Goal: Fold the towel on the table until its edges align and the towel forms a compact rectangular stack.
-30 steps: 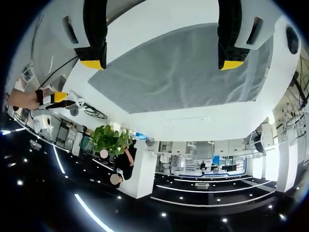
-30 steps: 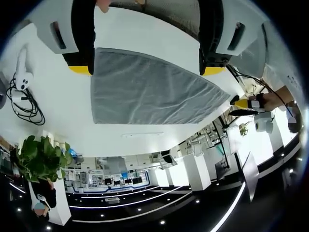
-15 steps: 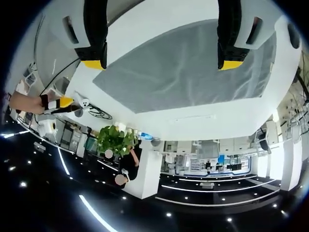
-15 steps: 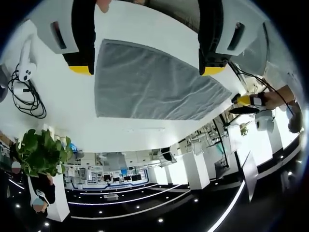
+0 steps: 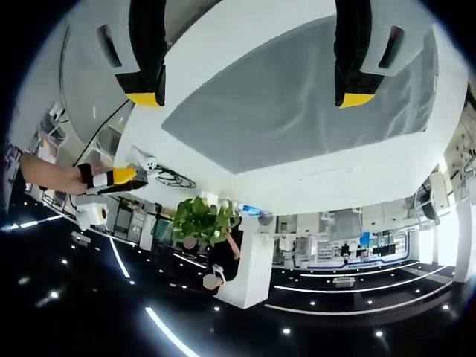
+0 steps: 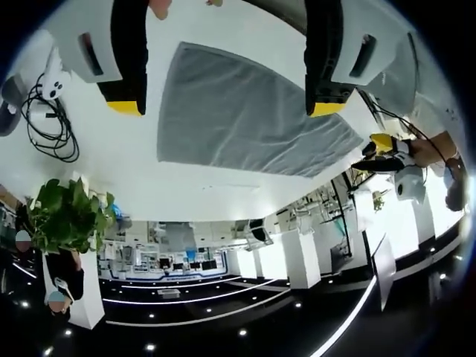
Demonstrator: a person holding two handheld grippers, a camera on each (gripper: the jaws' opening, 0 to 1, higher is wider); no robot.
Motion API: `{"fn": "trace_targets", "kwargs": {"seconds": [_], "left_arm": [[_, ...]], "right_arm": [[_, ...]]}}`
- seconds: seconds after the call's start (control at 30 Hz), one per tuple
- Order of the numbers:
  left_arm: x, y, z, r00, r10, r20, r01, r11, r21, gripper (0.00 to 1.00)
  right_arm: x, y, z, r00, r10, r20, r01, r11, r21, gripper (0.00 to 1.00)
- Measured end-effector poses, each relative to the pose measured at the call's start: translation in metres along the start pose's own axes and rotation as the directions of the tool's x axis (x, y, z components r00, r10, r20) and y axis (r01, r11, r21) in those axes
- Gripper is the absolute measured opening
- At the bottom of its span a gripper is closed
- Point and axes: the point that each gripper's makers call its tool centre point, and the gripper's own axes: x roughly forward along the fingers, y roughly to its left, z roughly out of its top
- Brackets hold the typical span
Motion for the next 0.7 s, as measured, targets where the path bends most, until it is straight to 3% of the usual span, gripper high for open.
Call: {"fn": "trace_targets", "kwargs": {"seconds": [0.43,0.7], "left_arm": [[0.023,-0.021,0.033,0.998,-0.06,0.025,0.058,0.995,0.08,0.97],[0.041,-0.053,0.054,0.991,-0.135,0.021,0.13,0.978,0.162,0.97]], "right_arm": [[0.004,-0.013,0.041,1.0,0.015,0.02,-0.014,0.997,-0.081,0.86],[0.006,-0.021,0.069,0.999,0.022,0.038,-0.016,0.99,-0.142,0.85]]}}
